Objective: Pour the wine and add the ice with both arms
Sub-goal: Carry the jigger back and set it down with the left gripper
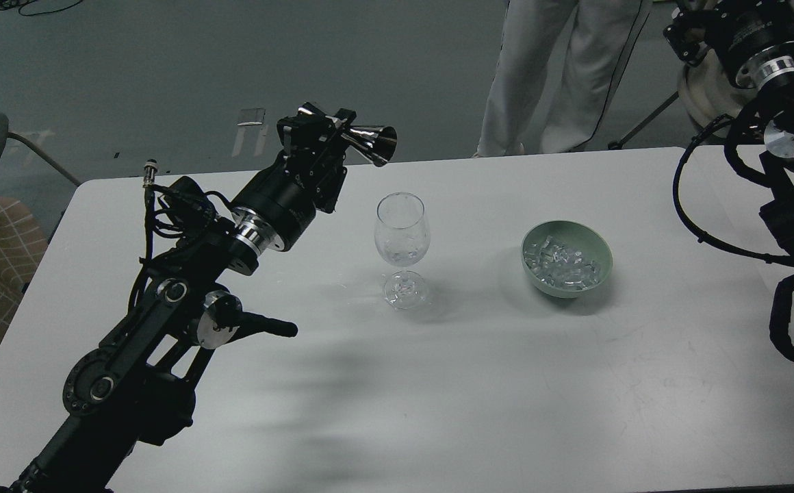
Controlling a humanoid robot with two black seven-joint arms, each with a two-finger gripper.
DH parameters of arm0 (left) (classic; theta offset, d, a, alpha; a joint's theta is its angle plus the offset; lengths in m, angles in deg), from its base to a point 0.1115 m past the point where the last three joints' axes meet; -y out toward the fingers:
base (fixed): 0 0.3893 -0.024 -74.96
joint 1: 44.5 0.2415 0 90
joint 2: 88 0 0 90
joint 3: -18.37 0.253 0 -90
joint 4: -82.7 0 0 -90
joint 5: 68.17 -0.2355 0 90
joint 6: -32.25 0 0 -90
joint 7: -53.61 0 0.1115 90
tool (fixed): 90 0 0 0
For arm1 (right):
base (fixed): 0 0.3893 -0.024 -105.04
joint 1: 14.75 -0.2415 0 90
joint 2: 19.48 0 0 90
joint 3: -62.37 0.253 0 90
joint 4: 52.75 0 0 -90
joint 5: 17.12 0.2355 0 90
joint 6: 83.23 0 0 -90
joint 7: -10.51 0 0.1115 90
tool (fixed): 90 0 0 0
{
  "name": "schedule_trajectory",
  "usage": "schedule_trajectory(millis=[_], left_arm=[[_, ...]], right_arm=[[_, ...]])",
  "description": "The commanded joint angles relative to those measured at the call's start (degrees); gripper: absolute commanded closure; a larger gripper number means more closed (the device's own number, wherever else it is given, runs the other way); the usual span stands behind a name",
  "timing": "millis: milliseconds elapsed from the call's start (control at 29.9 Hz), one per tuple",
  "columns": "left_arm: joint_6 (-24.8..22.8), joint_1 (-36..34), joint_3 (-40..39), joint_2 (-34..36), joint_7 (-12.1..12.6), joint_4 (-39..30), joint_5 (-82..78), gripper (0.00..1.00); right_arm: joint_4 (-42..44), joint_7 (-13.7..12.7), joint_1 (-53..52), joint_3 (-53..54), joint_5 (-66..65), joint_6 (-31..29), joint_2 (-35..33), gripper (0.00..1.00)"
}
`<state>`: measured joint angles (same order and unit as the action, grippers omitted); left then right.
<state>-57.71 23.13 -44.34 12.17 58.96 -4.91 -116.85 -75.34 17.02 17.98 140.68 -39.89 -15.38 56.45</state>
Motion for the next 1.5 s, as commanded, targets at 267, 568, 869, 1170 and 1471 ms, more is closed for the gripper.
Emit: schedule_trajectory(millis=[267, 568, 869, 1170, 1471], left_arm=[[-0.48, 9.17, -18.75, 0.20, 0.19, 0.16, 28.00, 0.85], [-0.57, 10.59, -23.86, 0.11, -0.16, 12.26, 43.48, 0.85], [-1.88, 5.32, -24.30, -0.15, -0.86, 28.52, 47.62, 0.85], [-3.20, 0.31, -23.60, -1.47, -0.86, 39.25, 47.63, 0.81], [-4.17, -2.51, -23.51, -1.91, -0.86, 45.50, 47.62, 0.78]], right_arm=[[0.09, -0.01, -0.11, -2.63, -0.09, 0.35, -0.09, 0.00], [0.26, -0.01, 0.50, -2.99, -0.26, 0.44, -0.09, 0.00], [0.17, -0.01, -0.20, -6.15, -0.18, 0.79, -0.17, 0.00], [0.17, -0.01, -0.11, -6.15, -0.09, 0.88, -0.26, 0.00], [0.17, -0.01, 0.24, -6.33, -0.18, 0.88, -0.17, 0.00]])
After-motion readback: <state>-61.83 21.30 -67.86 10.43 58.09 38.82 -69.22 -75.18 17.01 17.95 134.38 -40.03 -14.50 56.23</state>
